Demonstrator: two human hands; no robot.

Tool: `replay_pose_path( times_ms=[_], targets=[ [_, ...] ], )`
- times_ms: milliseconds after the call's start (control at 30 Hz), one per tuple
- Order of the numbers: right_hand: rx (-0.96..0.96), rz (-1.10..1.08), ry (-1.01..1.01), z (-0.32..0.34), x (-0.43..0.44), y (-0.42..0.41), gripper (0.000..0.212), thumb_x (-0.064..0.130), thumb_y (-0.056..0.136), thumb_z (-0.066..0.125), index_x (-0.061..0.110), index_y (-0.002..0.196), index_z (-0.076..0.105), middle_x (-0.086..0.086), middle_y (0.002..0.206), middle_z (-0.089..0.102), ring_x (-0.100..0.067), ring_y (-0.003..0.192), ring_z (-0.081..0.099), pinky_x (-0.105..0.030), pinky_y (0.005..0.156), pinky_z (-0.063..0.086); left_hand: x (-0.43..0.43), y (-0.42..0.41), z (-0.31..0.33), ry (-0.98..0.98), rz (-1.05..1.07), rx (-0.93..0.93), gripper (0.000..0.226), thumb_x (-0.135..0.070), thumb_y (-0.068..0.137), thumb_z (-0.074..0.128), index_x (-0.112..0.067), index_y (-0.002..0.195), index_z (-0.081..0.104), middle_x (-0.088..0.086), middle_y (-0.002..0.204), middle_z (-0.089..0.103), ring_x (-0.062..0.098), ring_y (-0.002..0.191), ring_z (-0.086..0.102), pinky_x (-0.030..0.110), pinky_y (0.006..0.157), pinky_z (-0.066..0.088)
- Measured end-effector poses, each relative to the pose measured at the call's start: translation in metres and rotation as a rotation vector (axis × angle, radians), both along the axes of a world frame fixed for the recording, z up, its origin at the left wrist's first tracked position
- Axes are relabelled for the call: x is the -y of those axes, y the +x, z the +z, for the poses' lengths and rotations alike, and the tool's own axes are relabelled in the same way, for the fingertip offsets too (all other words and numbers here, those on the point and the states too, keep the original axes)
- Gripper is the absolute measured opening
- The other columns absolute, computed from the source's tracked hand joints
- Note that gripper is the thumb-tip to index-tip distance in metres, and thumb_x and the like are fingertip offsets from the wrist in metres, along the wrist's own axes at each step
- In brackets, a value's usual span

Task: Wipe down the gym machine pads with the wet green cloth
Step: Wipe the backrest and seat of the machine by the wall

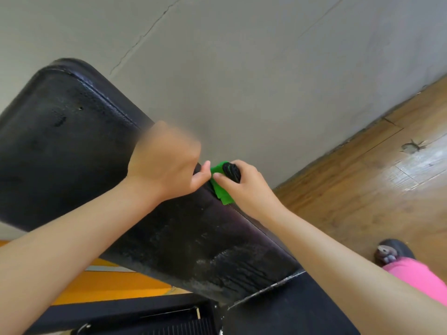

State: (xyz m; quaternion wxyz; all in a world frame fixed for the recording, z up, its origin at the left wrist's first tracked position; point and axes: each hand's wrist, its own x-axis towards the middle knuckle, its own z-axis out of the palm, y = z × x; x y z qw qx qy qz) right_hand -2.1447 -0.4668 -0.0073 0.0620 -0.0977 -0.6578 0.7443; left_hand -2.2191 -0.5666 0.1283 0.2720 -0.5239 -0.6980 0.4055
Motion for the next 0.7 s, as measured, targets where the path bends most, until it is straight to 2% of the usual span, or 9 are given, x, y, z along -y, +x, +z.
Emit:
replay_pose_path(
  times_ms=[133, 333, 433, 567, 700],
  targets=[
    [0.119, 0.000, 0.011, -0.041, 0.004, 0.013, 0.029, 0.037, 0.095, 0.058, 0.018, 0.116, 0.056, 0.006, 0.098, 0.062, -0.005, 0.085, 0.059, -0.016, 0.065, 0.047, -0.002, 0.000, 0.000, 0.030, -0.018, 0.002, 0.045, -0.042, 0.091, 0.033, -0.011, 0.059, 0.036, 0.009, 0.049, 0.043, 0.023, 0.050, 0.033, 0.036, 0.061, 0.031],
    [0.374, -0.034, -0.010, -0.132, 0.010, 0.044, 0.026, 0.031, 0.094, 0.061, 0.011, 0.110, 0.060, 0.000, 0.096, 0.066, -0.009, 0.082, 0.061, -0.014, 0.058, 0.044, -0.001, -0.003, -0.004, 0.096, -0.043, -0.023, 0.045, -0.044, 0.088, 0.037, -0.012, 0.057, 0.034, 0.006, 0.047, 0.033, 0.022, 0.048, 0.030, 0.034, 0.063, 0.028],
    [0.483, -0.024, -0.012, -0.157, 0.010, 0.053, 0.032, 0.030, 0.094, 0.062, 0.007, 0.117, 0.060, -0.003, 0.100, 0.066, -0.007, 0.084, 0.061, -0.016, 0.059, 0.043, -0.001, -0.004, -0.005, 0.114, -0.070, -0.042, 0.041, -0.043, 0.086, 0.039, -0.014, 0.058, 0.034, 0.008, 0.045, 0.042, 0.022, 0.049, 0.027, 0.034, 0.064, 0.031],
    [0.473, -0.072, -0.063, -0.152, 0.014, 0.049, 0.029, 0.026, 0.094, 0.063, 0.006, 0.115, 0.062, -0.003, 0.093, 0.066, -0.007, 0.077, 0.060, -0.011, 0.050, 0.040, -0.001, -0.007, -0.008, 0.147, -0.105, -0.071, 0.040, -0.043, 0.085, 0.040, -0.014, 0.059, 0.031, 0.008, 0.044, 0.044, 0.023, 0.049, 0.026, 0.033, 0.064, 0.030],
    [0.337, -0.101, -0.115, -0.110, 0.014, 0.035, 0.023, 0.028, 0.093, 0.063, 0.008, 0.104, 0.064, -0.013, 0.093, 0.069, -0.014, 0.076, 0.061, -0.019, 0.059, 0.046, 0.000, -0.007, -0.011, 0.173, -0.113, -0.059, 0.040, -0.043, 0.084, 0.041, -0.014, 0.058, 0.030, 0.008, 0.043, 0.042, 0.022, 0.048, 0.026, 0.033, 0.063, 0.031]
  ],
)
